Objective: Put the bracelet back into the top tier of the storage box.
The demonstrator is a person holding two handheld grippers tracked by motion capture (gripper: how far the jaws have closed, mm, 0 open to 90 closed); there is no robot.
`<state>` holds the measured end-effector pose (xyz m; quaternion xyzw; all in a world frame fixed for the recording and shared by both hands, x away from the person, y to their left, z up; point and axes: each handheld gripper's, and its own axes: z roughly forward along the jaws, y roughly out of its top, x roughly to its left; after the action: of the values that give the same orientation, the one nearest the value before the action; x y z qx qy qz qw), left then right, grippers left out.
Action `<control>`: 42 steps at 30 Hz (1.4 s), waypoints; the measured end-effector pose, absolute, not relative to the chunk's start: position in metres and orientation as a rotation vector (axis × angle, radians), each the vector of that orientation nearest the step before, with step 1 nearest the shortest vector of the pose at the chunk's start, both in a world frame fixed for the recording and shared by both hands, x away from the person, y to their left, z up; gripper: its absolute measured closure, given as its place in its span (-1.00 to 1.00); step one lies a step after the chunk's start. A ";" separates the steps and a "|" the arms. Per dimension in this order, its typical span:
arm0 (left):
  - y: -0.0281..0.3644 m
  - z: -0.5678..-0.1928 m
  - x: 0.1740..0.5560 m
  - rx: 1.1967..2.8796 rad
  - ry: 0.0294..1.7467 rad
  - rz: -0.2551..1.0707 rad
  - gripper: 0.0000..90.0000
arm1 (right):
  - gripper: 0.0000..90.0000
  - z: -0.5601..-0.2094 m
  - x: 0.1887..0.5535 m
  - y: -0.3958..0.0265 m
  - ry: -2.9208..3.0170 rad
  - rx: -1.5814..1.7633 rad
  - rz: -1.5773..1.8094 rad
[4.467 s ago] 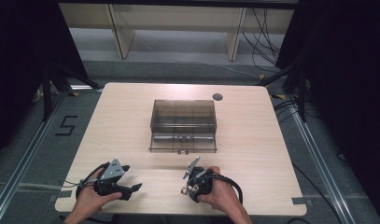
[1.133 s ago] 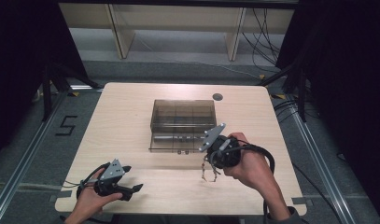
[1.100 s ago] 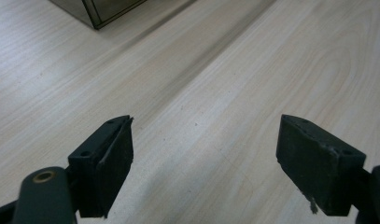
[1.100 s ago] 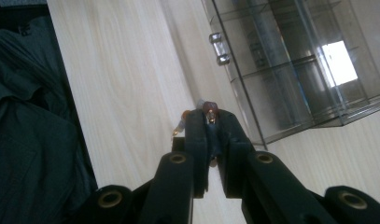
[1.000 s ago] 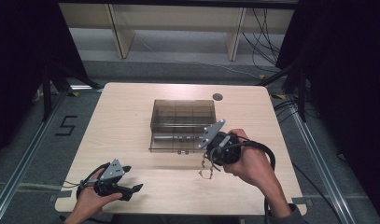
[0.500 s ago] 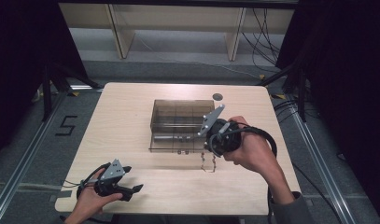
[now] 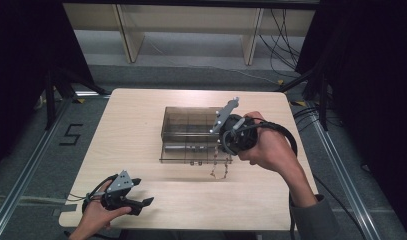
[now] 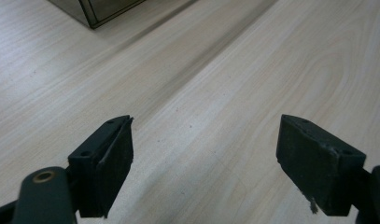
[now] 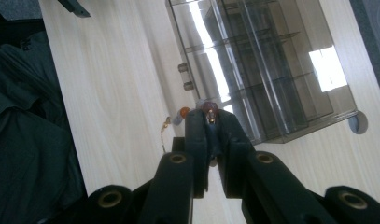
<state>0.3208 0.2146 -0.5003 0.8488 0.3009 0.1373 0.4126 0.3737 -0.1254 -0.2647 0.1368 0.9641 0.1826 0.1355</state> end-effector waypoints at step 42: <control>0.215 -0.499 0.321 2.154 0.740 0.356 -0.58 | 0.88 -0.241 0.428 -0.123 2.754 0.486 0.486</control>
<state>0.3212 0.2149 -0.4990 0.8539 0.2934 0.1413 0.4060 0.4282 -0.1227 -0.2410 0.1693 0.9591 0.1692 0.1509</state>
